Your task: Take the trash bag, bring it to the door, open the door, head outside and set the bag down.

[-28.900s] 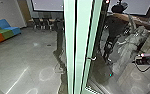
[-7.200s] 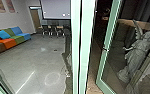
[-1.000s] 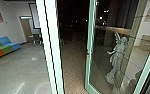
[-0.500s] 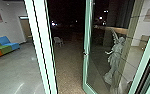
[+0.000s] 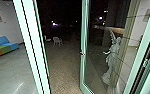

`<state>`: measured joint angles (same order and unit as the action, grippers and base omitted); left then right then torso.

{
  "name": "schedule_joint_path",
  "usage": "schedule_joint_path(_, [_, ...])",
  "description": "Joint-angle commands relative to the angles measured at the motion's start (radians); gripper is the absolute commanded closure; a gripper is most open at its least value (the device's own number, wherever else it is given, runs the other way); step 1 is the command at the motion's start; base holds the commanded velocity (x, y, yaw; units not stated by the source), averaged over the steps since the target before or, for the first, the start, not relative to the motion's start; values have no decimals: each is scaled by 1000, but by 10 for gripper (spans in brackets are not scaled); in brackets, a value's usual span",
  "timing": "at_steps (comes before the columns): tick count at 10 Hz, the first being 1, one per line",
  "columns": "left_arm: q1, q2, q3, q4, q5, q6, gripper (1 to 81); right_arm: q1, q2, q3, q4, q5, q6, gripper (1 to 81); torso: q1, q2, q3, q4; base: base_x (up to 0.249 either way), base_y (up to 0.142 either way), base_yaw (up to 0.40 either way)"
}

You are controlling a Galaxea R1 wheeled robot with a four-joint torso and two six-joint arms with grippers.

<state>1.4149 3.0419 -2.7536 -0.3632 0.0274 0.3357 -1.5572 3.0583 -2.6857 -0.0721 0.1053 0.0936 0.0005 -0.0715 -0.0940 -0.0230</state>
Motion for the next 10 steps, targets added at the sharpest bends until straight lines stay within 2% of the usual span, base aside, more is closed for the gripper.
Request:
schedule_joint_path(1, [-64, 2, 0, -3, 58, 2, 811, 45, 9, 5, -9, -47, -6, 10, 0, 0, 0, 0, 0, -133, 0])
schedule_joint_path(7, [-64, 2, 0, -3, 57, 2, 811, 45, 9, 5, -11, -47, -6, 10, 0, 0, 0, 0, 0, -132, 0])
schedule_joint_path(10, [-64, 2, 0, -3, 58, 2, 811, 45, 9, 5, -11, -47, -6, 10, 0, 0, 0, 0, 0, -99, 0])
